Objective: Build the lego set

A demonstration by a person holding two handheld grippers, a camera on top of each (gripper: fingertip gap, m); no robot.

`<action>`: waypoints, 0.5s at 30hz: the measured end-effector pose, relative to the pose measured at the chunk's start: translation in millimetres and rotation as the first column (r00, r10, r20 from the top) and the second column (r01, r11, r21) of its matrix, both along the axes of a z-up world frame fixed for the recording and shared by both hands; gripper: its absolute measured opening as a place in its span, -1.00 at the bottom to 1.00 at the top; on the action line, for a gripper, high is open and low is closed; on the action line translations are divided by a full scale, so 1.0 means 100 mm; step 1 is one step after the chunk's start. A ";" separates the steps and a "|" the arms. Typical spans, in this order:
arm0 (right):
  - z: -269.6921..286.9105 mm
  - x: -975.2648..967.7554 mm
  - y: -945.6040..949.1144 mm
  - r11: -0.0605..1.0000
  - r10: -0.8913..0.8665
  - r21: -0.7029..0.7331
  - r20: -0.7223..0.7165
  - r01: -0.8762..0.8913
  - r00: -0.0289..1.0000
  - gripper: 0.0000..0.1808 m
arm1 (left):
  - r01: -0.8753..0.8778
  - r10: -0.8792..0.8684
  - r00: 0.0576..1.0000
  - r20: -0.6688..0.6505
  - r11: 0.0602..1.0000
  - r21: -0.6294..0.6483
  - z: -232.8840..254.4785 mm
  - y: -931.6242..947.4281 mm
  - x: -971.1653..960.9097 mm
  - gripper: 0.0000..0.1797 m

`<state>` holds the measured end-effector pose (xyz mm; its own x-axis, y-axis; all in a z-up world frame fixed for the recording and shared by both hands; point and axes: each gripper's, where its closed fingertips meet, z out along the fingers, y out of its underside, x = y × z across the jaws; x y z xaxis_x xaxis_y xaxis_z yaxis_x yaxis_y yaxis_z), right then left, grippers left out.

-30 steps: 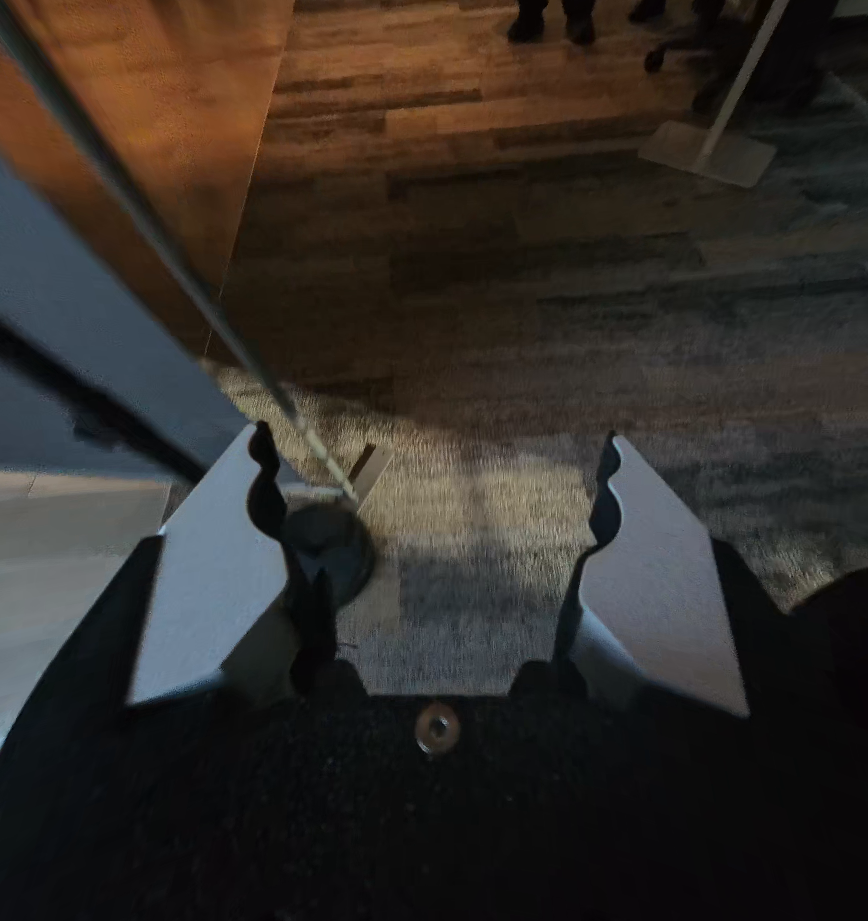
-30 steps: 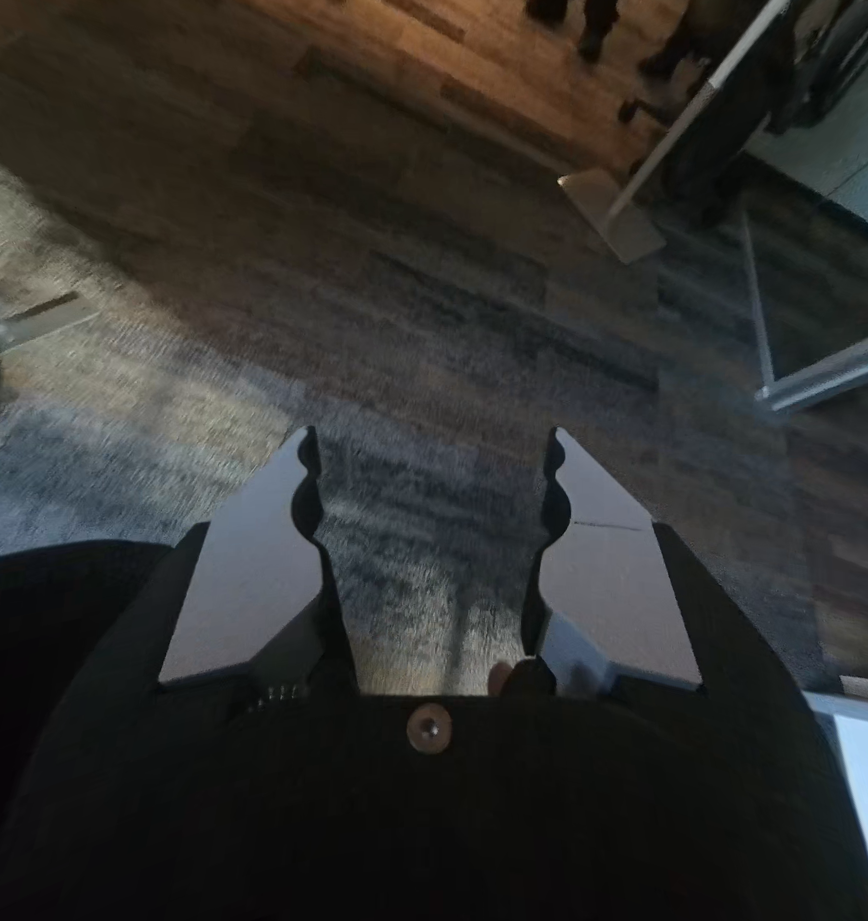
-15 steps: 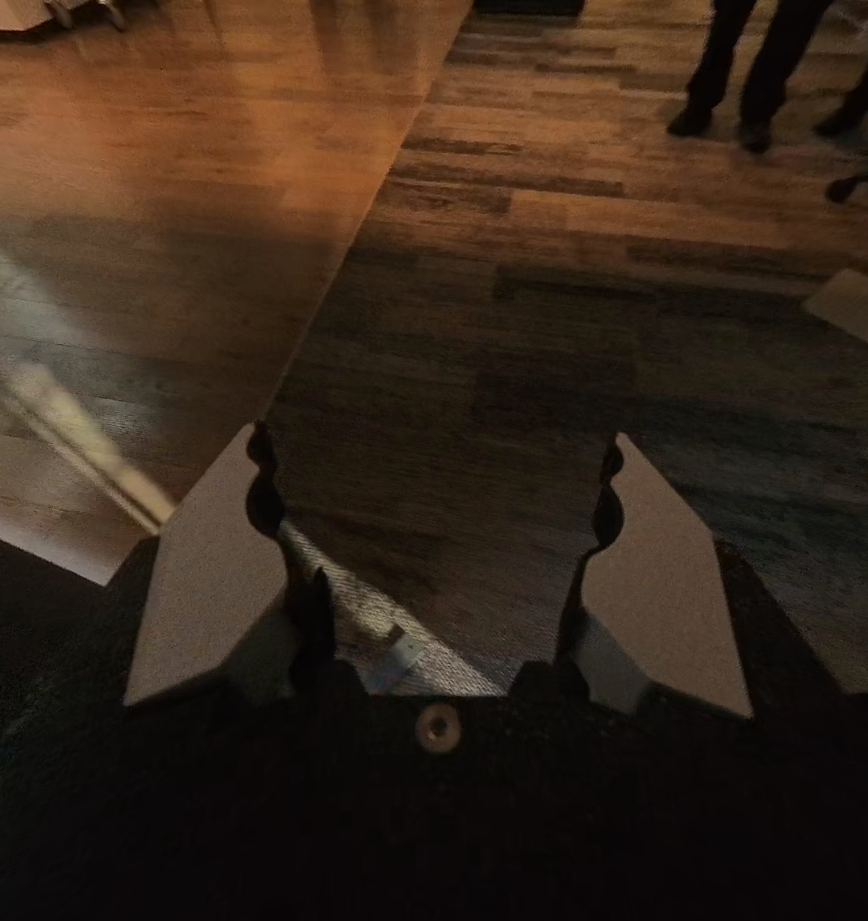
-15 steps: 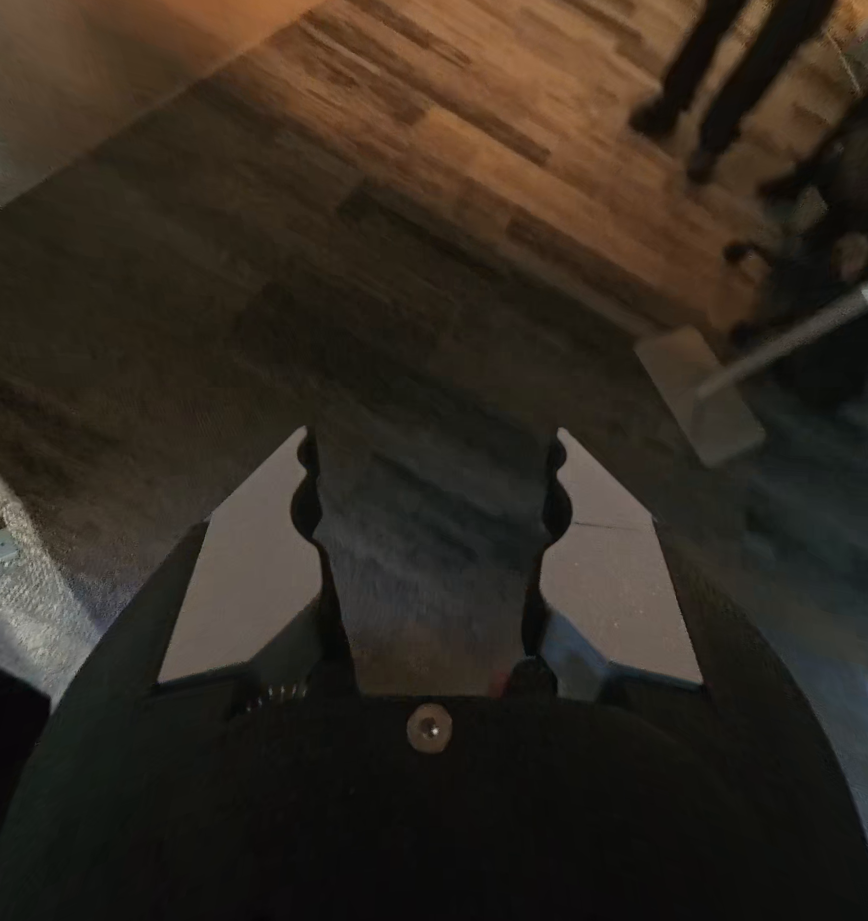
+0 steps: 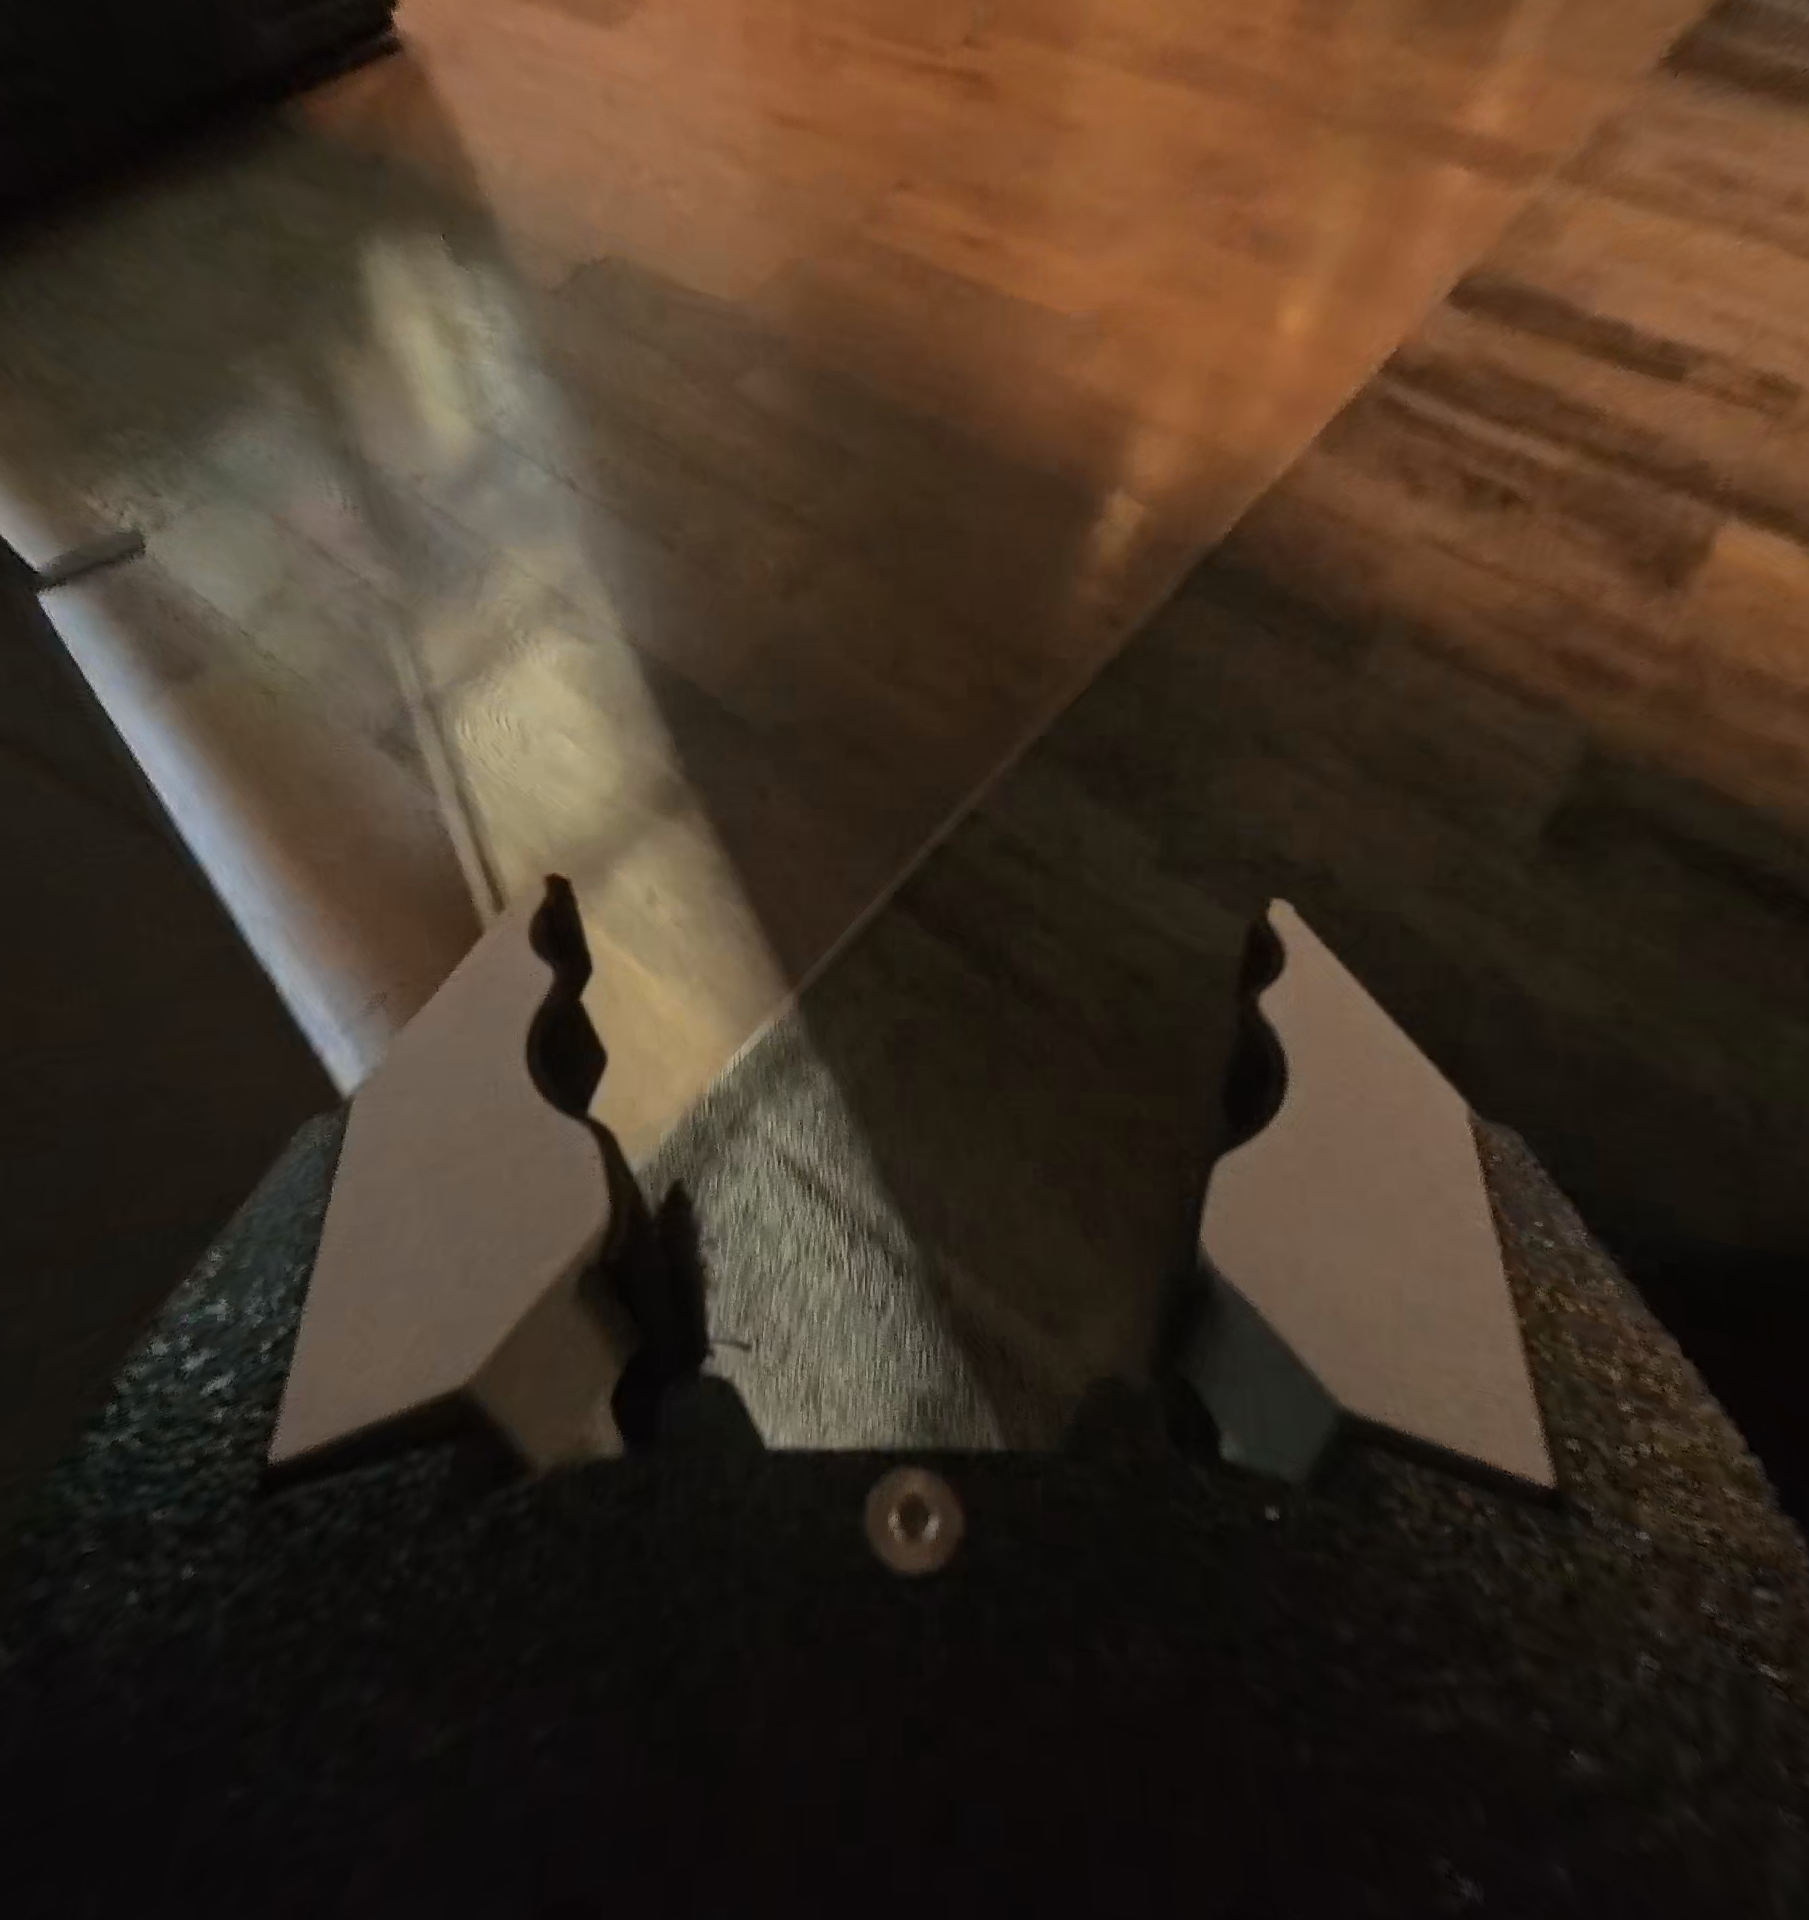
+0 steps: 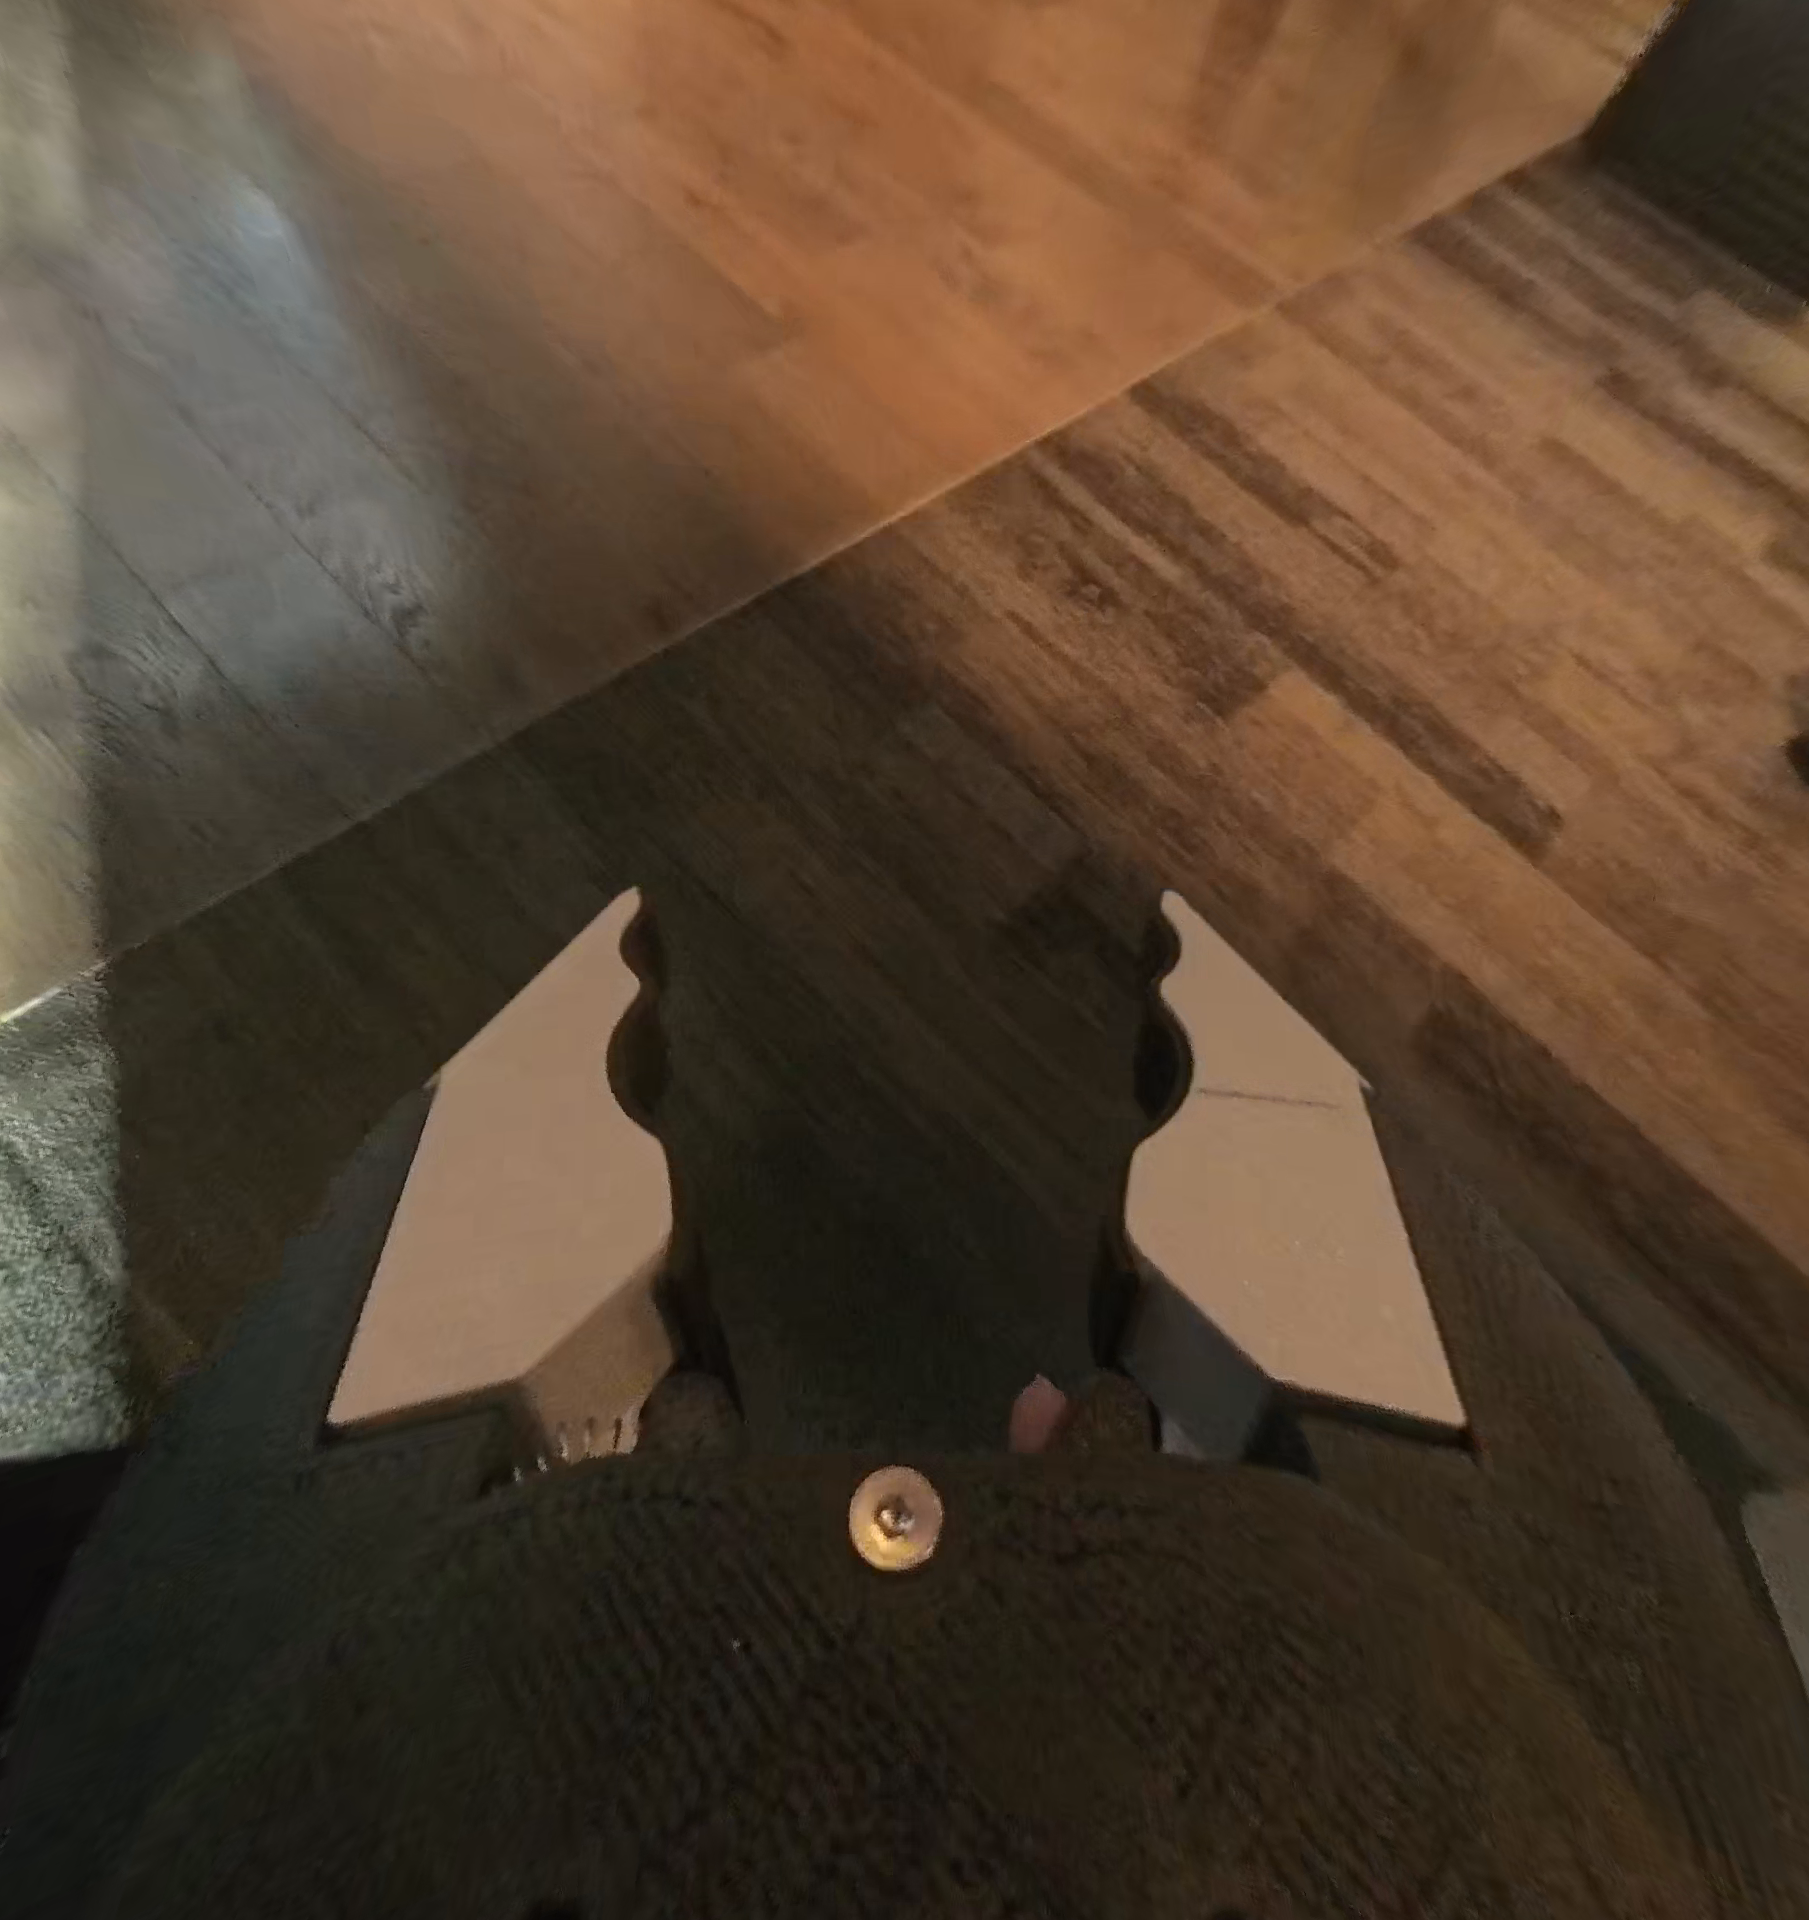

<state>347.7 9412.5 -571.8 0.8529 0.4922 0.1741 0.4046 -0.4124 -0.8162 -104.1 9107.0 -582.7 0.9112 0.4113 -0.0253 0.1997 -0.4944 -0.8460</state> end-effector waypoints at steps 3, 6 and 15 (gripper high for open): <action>0.05 -0.62 0.79 0.996 0.092 0.001 0.030 -0.092 0.995 0.00 | 0.027 -0.027 0.999 -0.021 0.999 0.023 0.19 1.12 -0.56 0.36; 0.00 -1.09 1.65 0.993 0.114 0.011 0.049 -0.114 0.992 0.00 | 0.046 -0.040 0.997 -0.067 0.995 0.092 0.38 2.23 -1.15 0.36; -0.02 -2.91 4.62 0.975 0.202 0.081 0.050 -0.205 0.978 0.00 | -0.224 0.234 0.971 -0.042 0.960 0.168 0.38 4.41 -3.13 0.37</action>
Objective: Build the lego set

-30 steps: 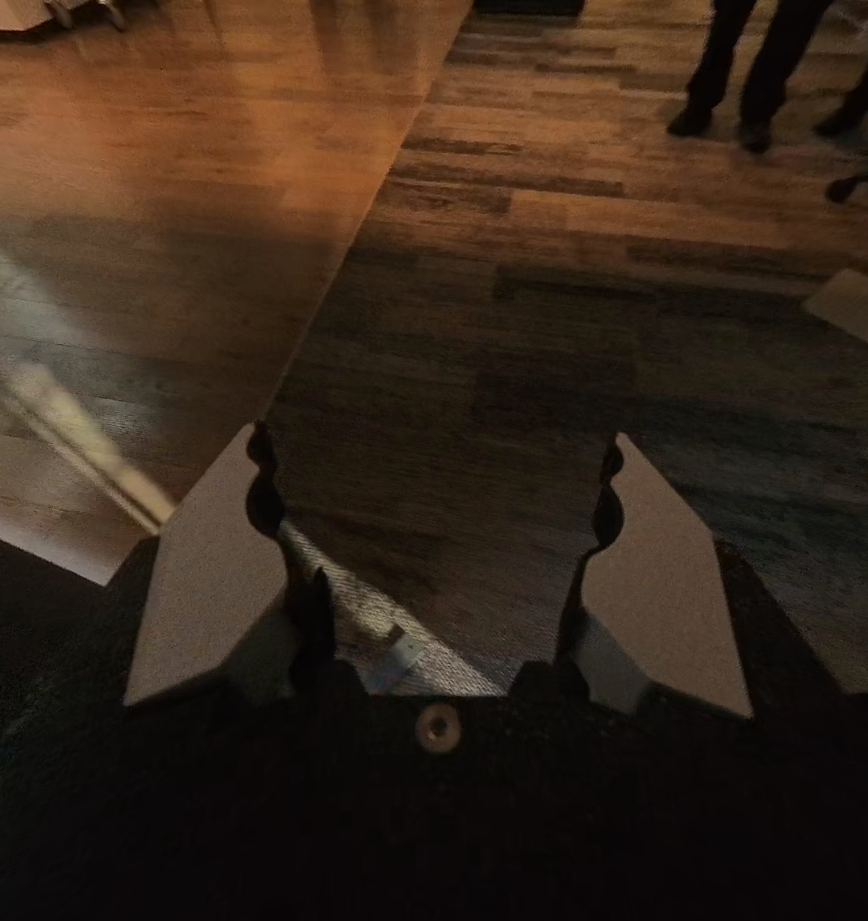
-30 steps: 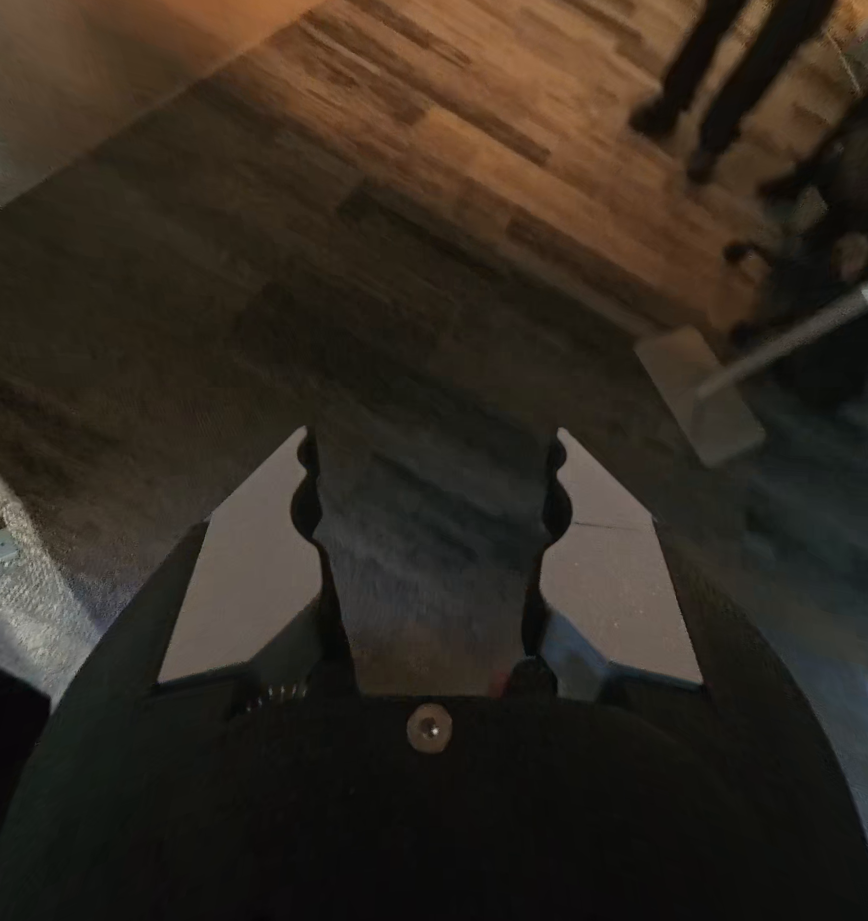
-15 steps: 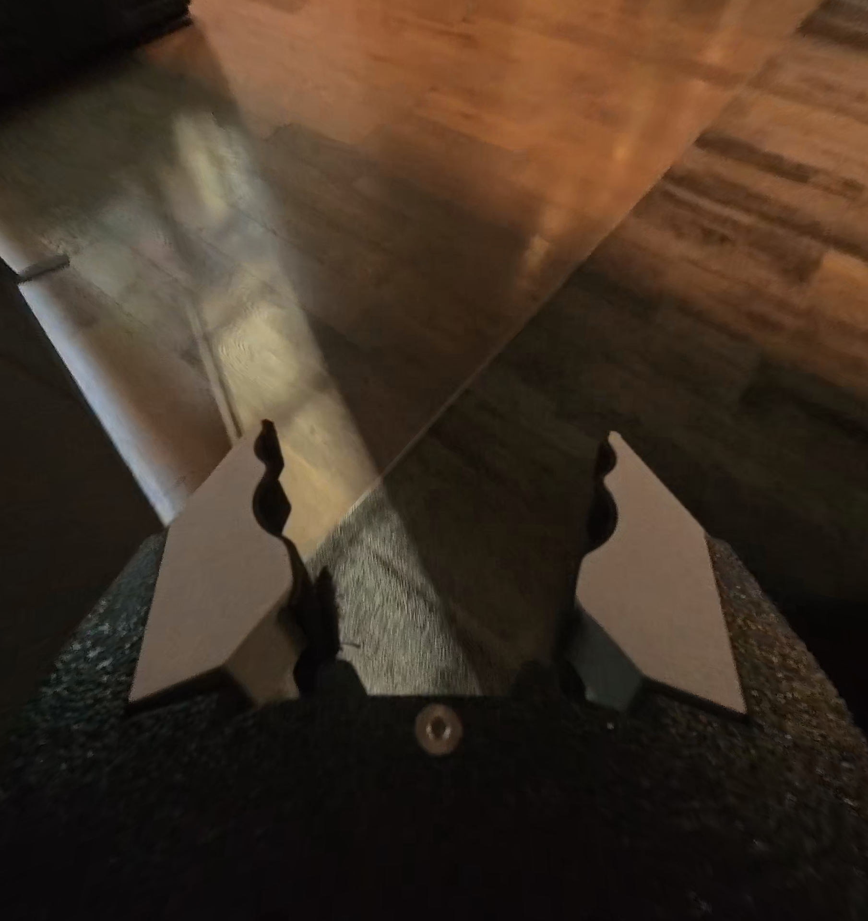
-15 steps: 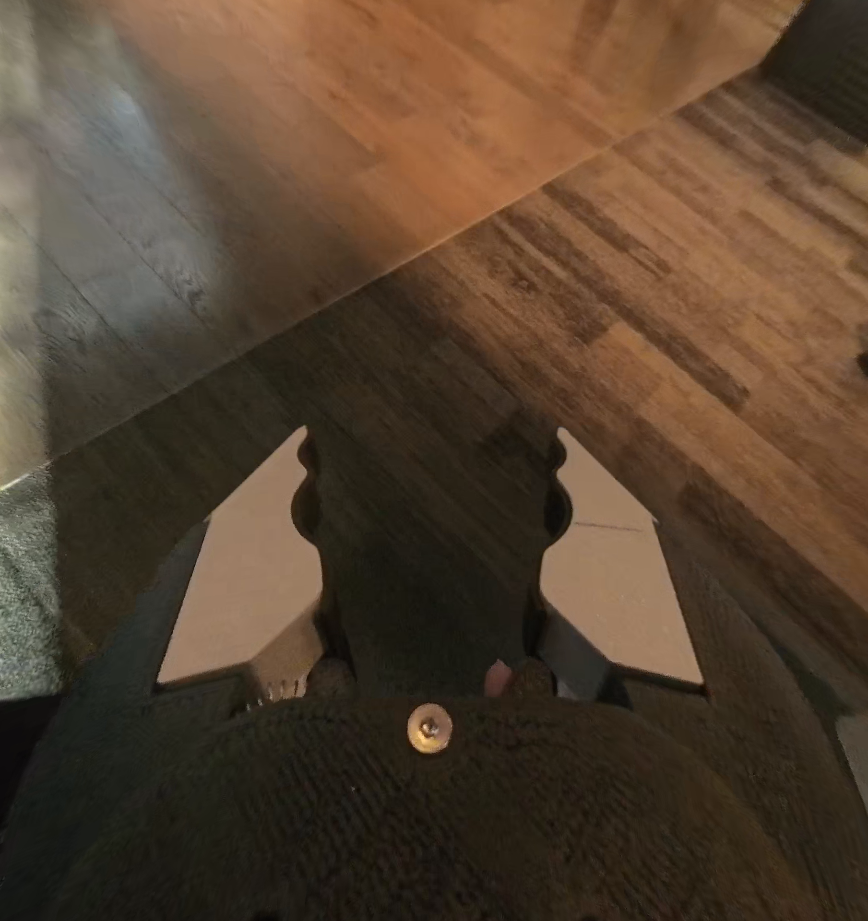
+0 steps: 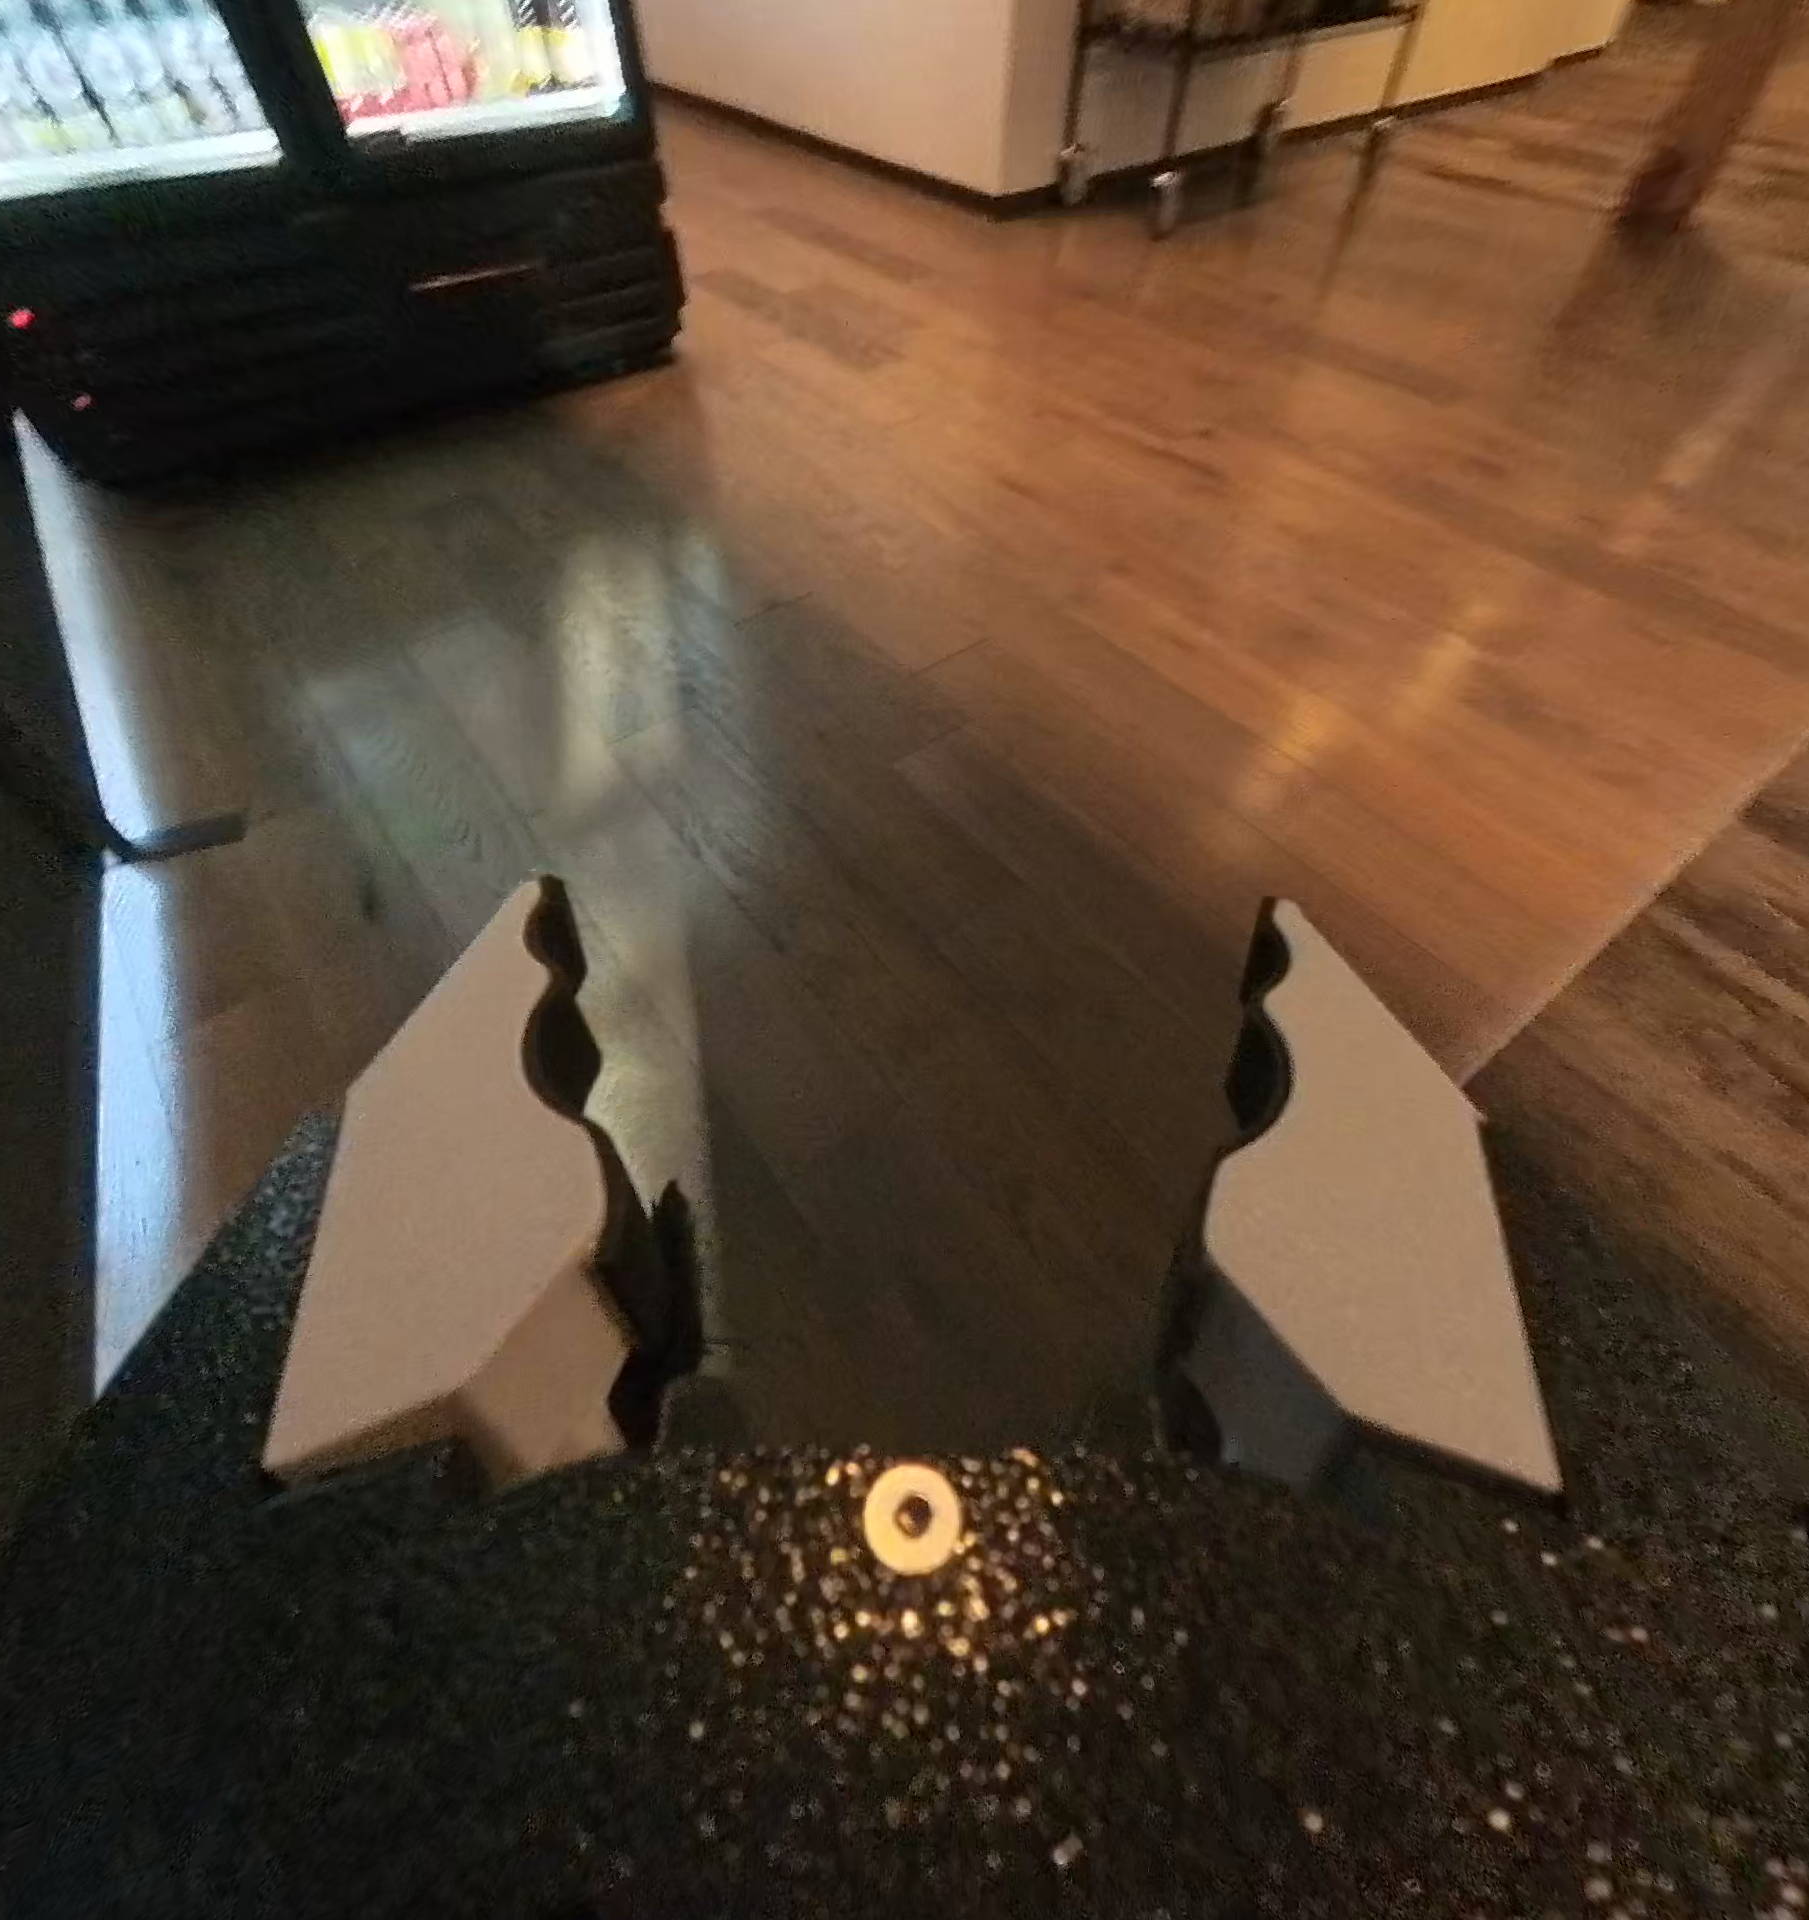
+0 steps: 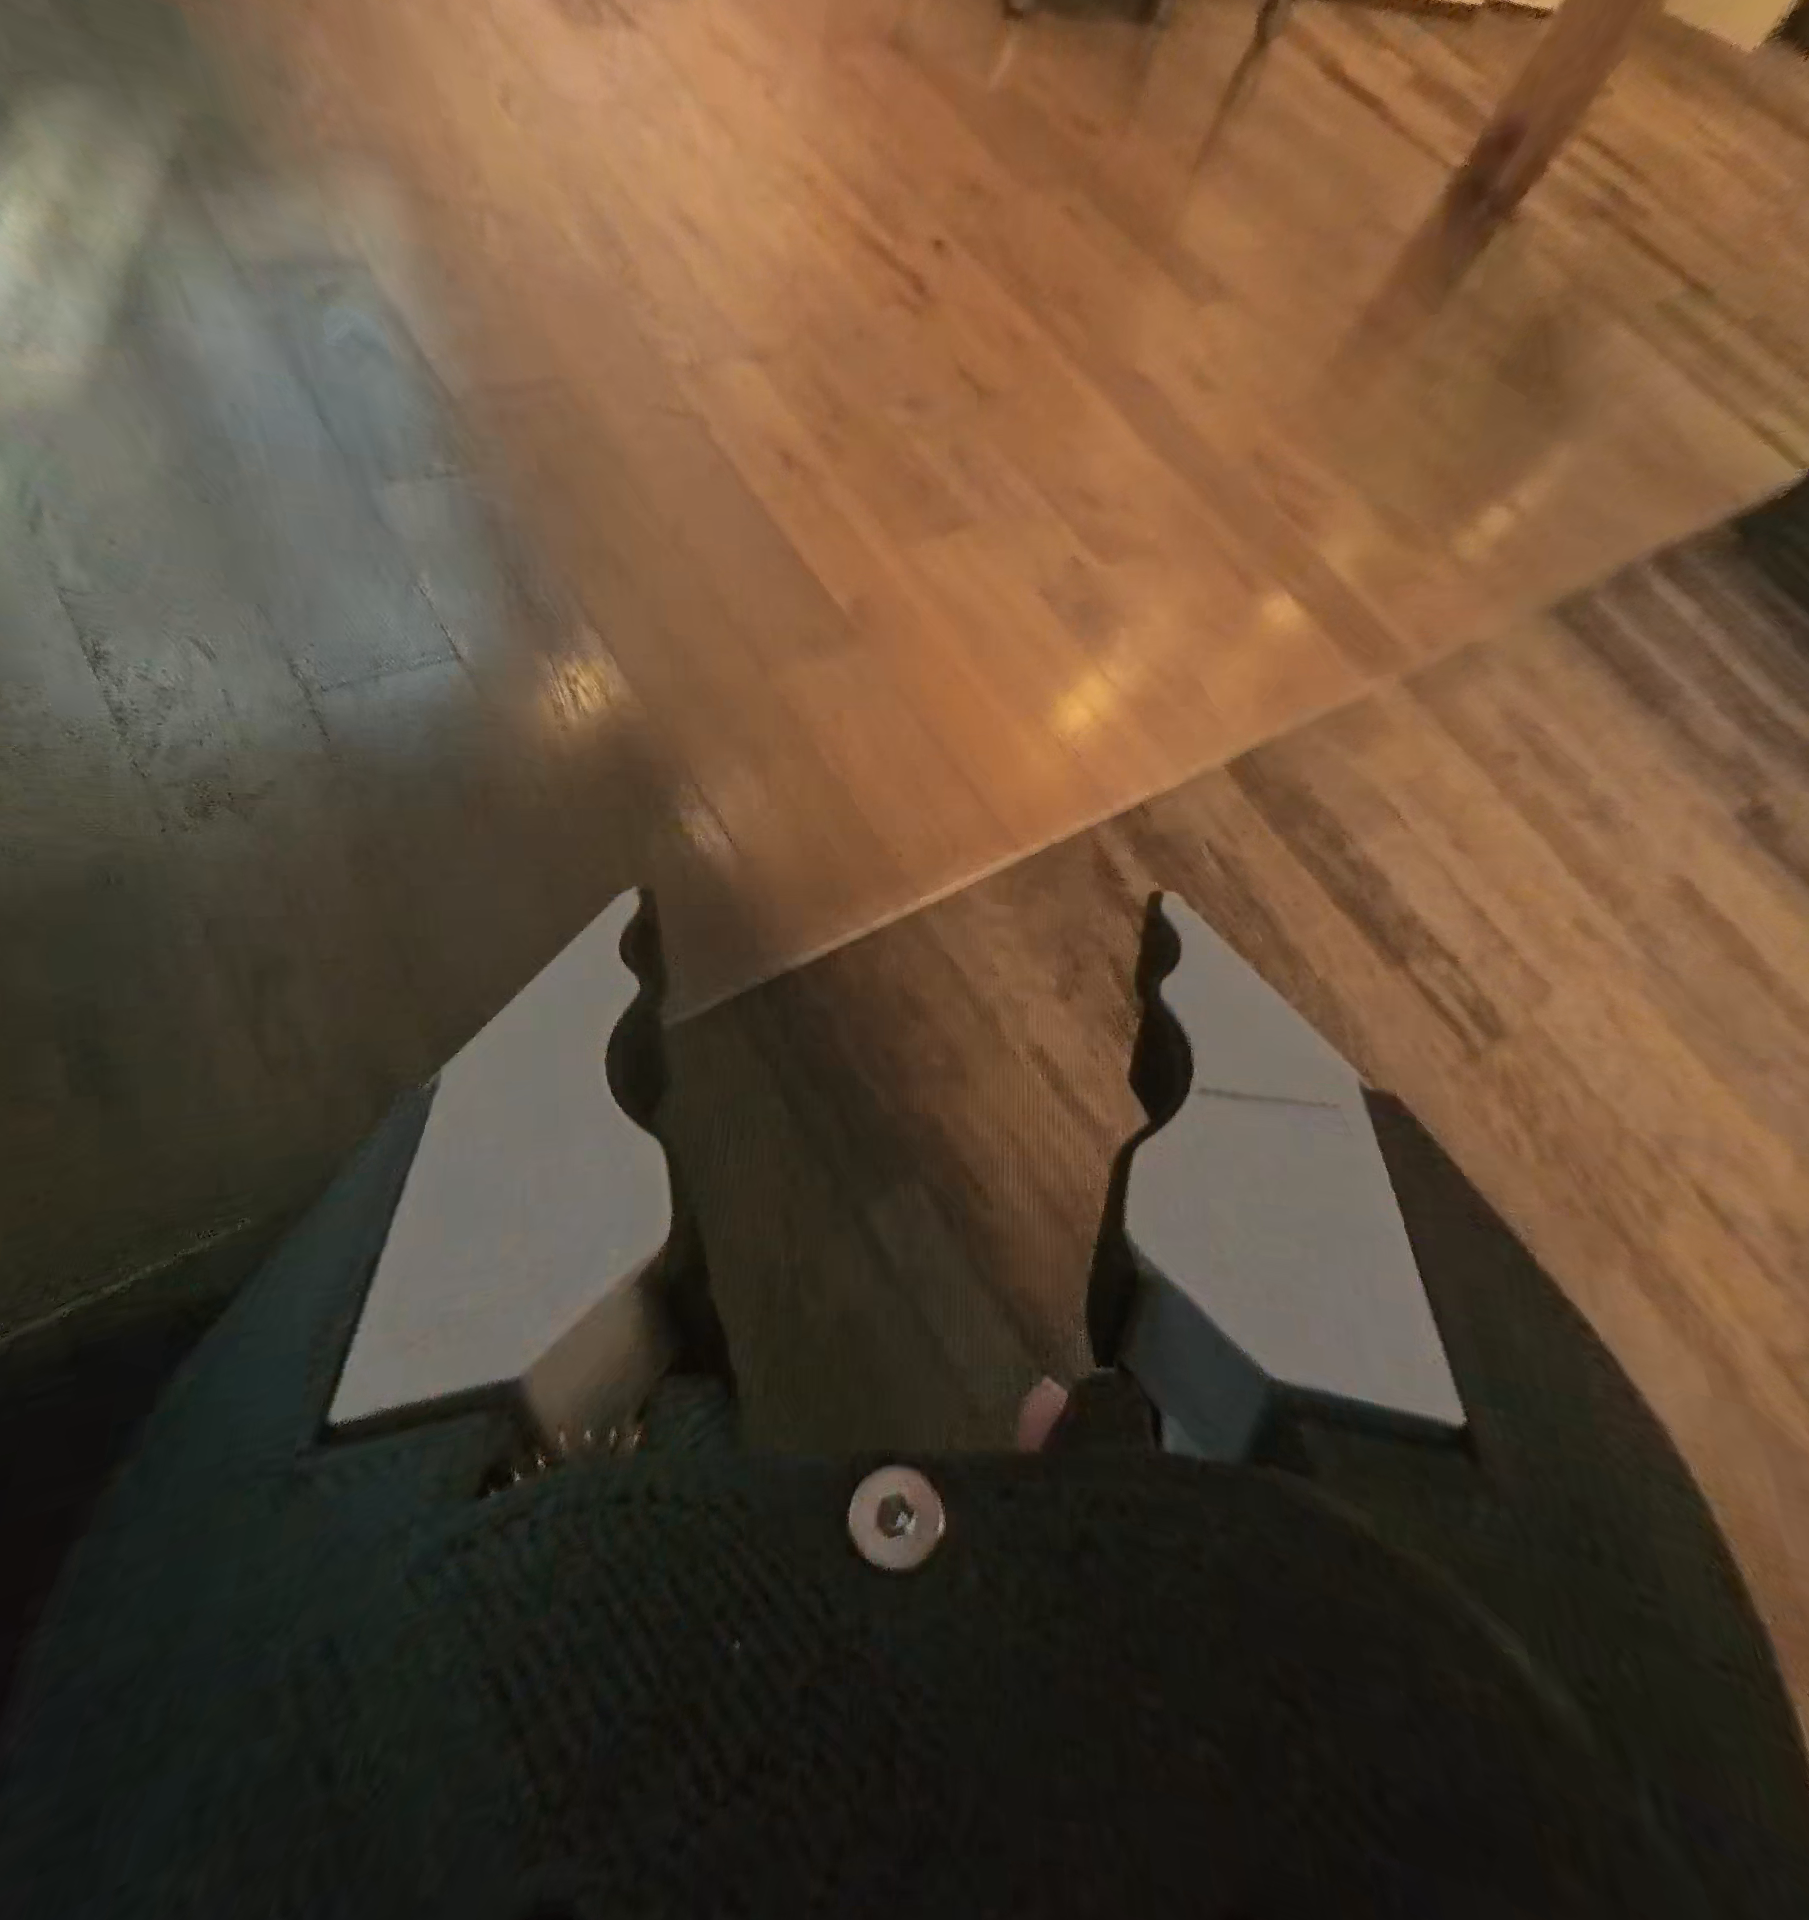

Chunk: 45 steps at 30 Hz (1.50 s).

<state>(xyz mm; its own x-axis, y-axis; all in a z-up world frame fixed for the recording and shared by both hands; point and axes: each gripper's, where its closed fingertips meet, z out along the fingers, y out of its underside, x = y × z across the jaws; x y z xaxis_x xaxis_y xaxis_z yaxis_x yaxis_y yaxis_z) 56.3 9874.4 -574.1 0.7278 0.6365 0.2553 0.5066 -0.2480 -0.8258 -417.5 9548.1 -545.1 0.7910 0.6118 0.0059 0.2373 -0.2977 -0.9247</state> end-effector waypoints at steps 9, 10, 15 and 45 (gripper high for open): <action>0.54 -3.54 2.48 0.949 0.314 0.056 -0.112 -0.309 0.943 0.00 | -0.250 0.252 0.968 -0.004 0.961 -0.121 0.01 0.73 -1.67 0.38; 0.65 -4.02 2.71 0.947 0.320 0.066 -0.178 -0.314 0.930 0.00 | -0.273 0.274 0.962 -0.012 0.952 -0.141 -0.04 0.75 -1.80 0.38; 1.33 -6.35 3.51 0.924 0.377 0.136 -0.487 -0.358 0.788 0.02 | -0.391 0.386 0.920 -0.061 0.901 -0.187 -0.22 1.14 -2.82 0.30; 2.37 -15.87 6.84 0.334 0.839 0.150 -0.498 -0.931 0.221 -0.17 | -0.439 0.469 0.858 -0.210 0.881 0.175 1.55 6.40 -11.39 0.22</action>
